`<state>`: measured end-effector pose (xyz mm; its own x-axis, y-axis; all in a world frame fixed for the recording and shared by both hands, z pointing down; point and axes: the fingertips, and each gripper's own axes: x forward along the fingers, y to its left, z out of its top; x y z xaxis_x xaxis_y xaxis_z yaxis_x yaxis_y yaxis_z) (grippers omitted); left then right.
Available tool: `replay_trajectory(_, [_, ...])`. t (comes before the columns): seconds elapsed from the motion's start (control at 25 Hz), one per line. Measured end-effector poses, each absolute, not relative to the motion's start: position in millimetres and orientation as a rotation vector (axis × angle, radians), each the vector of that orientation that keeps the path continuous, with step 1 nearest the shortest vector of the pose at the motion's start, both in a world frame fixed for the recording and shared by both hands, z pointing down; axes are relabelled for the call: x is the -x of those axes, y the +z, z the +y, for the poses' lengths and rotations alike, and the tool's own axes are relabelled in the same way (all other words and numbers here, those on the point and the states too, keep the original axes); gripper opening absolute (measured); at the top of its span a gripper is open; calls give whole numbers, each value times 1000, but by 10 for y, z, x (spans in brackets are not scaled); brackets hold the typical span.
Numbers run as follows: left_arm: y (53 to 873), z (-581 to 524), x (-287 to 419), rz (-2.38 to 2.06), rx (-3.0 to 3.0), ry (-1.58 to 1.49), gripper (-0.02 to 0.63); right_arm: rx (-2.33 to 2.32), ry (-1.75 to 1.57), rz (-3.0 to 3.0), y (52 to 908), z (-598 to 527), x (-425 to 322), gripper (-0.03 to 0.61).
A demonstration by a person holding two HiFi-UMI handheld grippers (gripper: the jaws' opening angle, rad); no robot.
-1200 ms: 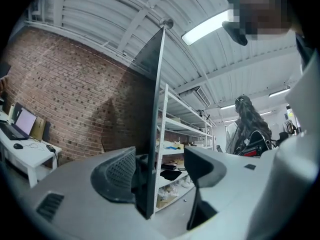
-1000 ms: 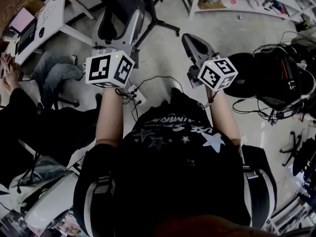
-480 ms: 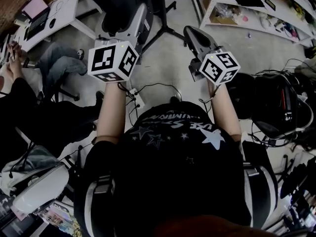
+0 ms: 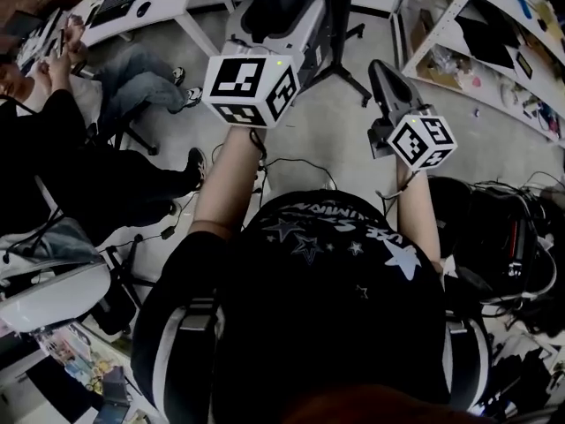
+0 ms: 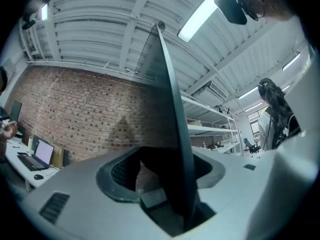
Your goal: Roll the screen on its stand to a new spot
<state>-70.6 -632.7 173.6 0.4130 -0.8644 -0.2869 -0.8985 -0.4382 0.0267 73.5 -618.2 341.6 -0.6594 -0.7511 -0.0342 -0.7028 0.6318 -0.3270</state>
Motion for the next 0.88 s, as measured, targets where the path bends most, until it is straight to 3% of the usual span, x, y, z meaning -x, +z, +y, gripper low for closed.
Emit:
replay_trajectory(0.28, [1760, -6339, 787, 1646, 2509, 318, 256, 1207, -441, 2679, 3421, -6197, -604, 6])
replay_trajectory(0.88, [1725, -6041, 960, 1658, 2501, 401, 244, 1228, -429, 2705, 3375, -5918, -395, 6])
